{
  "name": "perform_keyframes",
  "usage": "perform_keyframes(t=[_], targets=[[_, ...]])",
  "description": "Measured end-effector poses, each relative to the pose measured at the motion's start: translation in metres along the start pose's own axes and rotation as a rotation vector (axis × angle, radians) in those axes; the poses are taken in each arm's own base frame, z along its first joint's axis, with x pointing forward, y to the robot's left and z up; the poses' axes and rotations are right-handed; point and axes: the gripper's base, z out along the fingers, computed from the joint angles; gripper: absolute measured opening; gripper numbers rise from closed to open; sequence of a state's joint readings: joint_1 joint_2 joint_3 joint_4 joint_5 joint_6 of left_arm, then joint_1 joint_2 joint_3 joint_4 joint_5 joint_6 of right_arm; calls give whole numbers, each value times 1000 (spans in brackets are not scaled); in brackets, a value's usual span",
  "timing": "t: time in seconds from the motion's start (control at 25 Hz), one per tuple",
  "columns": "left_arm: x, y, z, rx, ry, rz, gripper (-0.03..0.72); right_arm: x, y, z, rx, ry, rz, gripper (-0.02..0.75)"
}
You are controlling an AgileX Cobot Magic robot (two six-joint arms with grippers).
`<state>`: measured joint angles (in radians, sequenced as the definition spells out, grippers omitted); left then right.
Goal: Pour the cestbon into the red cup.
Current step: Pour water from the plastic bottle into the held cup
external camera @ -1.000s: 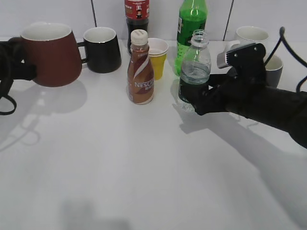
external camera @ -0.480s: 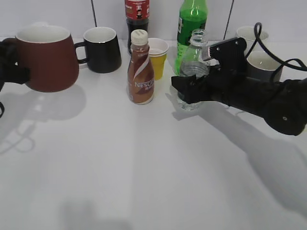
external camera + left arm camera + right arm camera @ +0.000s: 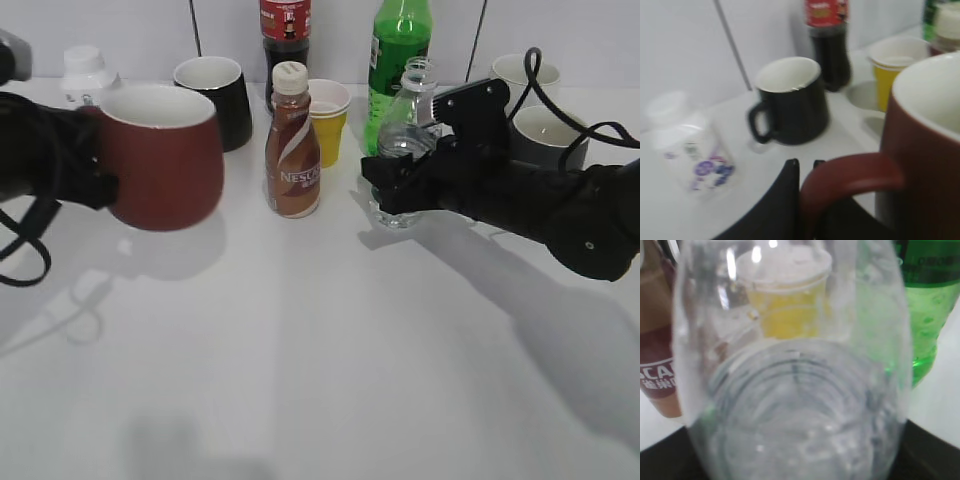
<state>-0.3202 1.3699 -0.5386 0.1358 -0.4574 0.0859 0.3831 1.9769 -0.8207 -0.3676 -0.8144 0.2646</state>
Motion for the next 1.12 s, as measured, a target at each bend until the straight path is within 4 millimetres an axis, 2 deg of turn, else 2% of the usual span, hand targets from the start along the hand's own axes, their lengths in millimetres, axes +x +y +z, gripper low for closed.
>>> perform_keyframes(t=[0.24,0.44,0.68,0.92,1.12], targets=[[-3,-30,-1,107,8,33,43,-4,2,-12,9,29,-18,468],[0,-53,3,191,15,59,43,-24,11,-40,3,-14,-124,468],[14,-77,19,262,-14,68,43,-51,28,-67,-90,-89,-396,468],[29,-86,33,284,-34,61,43,-67,28,-65,-78,-134,-607,468],[27,-87,34,282,-76,54,43,-79,25,-53,-60,-170,-728,468]])
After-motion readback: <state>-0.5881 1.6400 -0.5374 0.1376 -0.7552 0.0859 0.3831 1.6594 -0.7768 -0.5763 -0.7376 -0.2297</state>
